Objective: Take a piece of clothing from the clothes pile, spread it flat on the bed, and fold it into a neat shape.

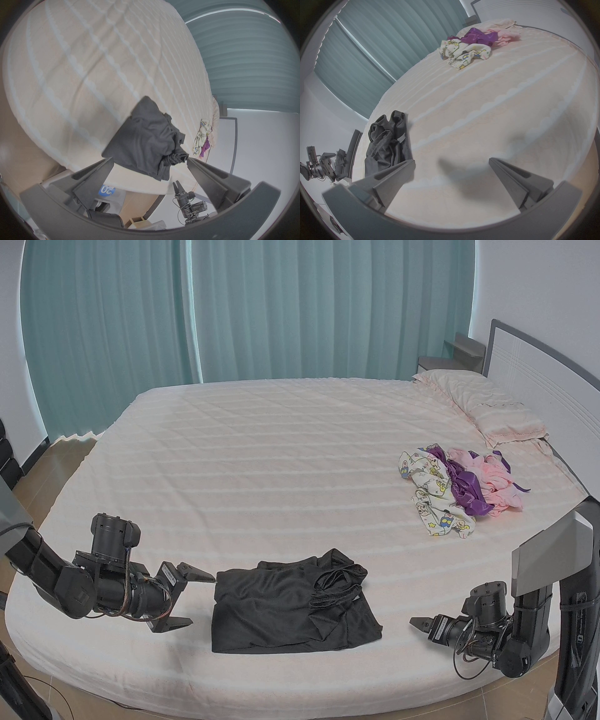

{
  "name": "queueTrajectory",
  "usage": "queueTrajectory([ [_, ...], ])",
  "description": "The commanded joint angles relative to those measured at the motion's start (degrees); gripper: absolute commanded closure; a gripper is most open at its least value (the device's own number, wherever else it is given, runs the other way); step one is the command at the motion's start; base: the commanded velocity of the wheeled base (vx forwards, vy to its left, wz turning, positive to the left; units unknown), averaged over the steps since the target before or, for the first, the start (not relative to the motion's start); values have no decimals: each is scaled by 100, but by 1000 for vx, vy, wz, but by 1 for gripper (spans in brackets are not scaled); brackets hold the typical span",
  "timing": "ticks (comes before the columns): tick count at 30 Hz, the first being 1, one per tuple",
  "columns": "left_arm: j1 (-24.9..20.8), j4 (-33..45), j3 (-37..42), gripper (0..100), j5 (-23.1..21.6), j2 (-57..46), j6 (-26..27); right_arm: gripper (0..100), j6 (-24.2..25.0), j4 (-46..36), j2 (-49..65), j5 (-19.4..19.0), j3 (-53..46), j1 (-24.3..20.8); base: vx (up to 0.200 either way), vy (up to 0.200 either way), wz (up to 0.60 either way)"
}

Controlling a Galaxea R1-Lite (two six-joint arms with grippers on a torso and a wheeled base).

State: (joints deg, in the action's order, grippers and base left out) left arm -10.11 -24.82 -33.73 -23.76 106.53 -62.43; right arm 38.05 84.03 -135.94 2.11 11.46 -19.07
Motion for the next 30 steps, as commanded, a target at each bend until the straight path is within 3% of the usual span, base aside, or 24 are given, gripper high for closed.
queueTrajectory([
  [1, 105, -120, 51, 0, -23, 8, -33, 0, 1, 8, 6, 0, 5, -9, 0, 0, 0],
  [5, 158, -506, 235, 0, -59, -19, -50, 0, -8, 17, 15, 0, -38, -9, 0, 0, 0],
  [14, 158, -823, 376, 0, -59, 25, -50, 0, -8, 114, 23, 9, -65, -9, 200, 0, 0],
  [30, 158, -823, 323, 0, -23, 96, -200, 0, -8, 131, 6, 0, -74, -18, 0, 0, 0],
])
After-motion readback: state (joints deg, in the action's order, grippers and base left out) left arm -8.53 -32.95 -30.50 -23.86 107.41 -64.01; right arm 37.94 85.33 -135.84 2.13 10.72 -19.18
